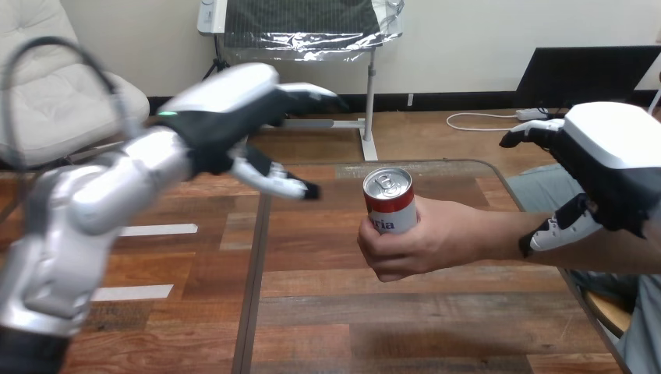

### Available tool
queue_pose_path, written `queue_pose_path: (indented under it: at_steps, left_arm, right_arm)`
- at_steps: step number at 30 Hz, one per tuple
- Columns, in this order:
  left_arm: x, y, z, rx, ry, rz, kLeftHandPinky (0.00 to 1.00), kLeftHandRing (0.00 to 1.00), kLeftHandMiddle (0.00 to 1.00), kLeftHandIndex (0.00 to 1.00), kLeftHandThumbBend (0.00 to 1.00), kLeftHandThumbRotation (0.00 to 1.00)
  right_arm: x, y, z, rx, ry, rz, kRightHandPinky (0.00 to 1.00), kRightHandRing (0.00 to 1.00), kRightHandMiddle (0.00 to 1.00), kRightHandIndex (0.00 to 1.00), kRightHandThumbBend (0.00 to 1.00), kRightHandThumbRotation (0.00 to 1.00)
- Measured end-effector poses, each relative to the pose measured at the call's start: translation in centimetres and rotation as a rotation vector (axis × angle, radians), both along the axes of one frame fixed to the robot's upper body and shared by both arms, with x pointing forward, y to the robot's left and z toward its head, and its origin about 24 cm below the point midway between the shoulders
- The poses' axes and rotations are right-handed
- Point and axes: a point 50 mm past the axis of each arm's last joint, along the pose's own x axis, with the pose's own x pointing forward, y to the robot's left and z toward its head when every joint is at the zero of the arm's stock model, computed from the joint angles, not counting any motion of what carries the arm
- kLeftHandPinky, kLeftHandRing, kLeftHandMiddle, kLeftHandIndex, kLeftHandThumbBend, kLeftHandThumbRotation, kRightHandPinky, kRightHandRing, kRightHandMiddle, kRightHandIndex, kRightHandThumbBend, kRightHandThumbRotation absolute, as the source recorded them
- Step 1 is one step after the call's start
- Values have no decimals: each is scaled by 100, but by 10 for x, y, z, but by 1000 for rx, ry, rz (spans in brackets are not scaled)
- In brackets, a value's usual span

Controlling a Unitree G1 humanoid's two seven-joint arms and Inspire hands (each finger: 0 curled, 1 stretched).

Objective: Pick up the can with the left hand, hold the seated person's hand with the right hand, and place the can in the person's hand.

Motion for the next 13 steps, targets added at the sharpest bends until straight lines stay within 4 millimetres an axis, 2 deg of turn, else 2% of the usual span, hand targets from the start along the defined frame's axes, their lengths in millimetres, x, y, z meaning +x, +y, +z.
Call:
queue_pose_path:
  at_steps: [13]
  left_arm:
    - [-17, 36, -4, -62, 0, 86, 80, 87, 90, 84, 70, 4]
  right_arm:
    - [-12, -2, 6, 30, 6, -13, 71, 82, 84, 80, 86, 0]
